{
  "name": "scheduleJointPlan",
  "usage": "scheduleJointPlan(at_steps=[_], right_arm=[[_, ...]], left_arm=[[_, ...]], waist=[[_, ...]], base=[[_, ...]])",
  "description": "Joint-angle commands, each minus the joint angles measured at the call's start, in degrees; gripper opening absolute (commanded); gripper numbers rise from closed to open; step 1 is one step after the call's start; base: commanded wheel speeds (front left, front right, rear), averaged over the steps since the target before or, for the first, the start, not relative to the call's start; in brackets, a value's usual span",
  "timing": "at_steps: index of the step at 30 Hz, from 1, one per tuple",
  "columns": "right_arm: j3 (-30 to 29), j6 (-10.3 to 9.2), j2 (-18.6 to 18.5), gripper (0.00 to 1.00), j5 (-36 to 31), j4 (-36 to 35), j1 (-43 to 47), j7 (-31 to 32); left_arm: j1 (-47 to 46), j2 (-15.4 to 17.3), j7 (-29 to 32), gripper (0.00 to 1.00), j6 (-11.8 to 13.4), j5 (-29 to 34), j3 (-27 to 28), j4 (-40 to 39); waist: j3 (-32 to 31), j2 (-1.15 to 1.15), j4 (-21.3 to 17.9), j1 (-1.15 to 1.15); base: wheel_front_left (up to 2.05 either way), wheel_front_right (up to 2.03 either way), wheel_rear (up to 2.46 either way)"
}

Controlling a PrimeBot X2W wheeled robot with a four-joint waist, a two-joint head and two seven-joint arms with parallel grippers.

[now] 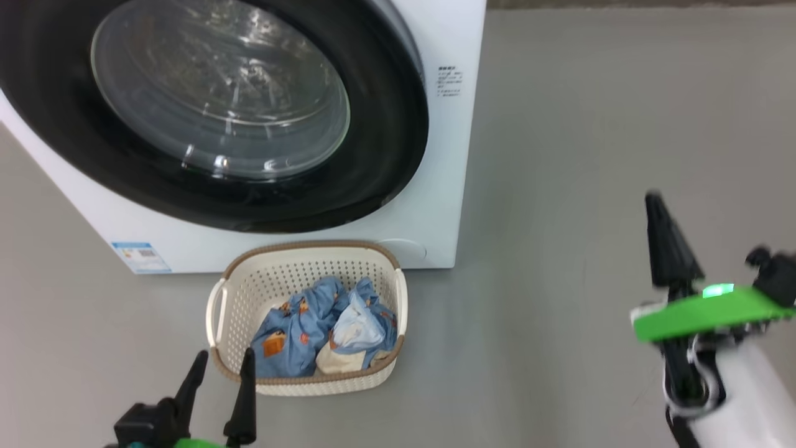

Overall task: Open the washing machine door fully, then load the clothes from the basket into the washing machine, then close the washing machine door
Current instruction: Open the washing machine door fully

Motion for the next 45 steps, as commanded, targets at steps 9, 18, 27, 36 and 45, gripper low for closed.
scheduleJointPlan(at_steps=[9,18,27,36,45], right_arm=[[4.01,0.09,-2.38,0.0,16.28,0.41,-15.12,-1.22],[7.46,0.09,-7.17,0.0,33.06,1.93,-24.44,0.01],[10.56,0.09,-12.66,0.0,49.2,5.63,-33.16,14.55],[12.25,0.09,-16.04,0.0,55.48,10.68,-39.77,30.27],[13.32,0.09,-16.59,0.0,56.96,15.55,-45.6,40.12]], left_arm=[[-5.8,-0.03,-0.54,1.0,-0.09,-0.76,-0.26,-1.01],[-8.5,-0.38,-0.54,1.0,-0.09,-1.5,-1.49,-1.16],[-11.24,-0.62,-0.54,1.0,-0.09,-2.51,-3.33,-1.21],[-13.12,-0.66,-0.54,1.0,-0.09,-4.71,-5.8,-1.92],[-15.17,-0.67,-0.54,1.0,-0.09,-5.9,-8.08,-2.41]], waist=[[5.16,0.0,4.66,0.0],[8.63,0.0,8.16,0.0],[12.82,0.0,11.43,0.0],[16.78,0.0,13.4,0.0],[19.75,0.0,15.26,0.0]], base=[[0.0,0.0,0.0],[0.0,0.0,0.0],[0.0,0.0,0.0],[0.0,0.0,0.0],[0.0,0.0,0.0]])
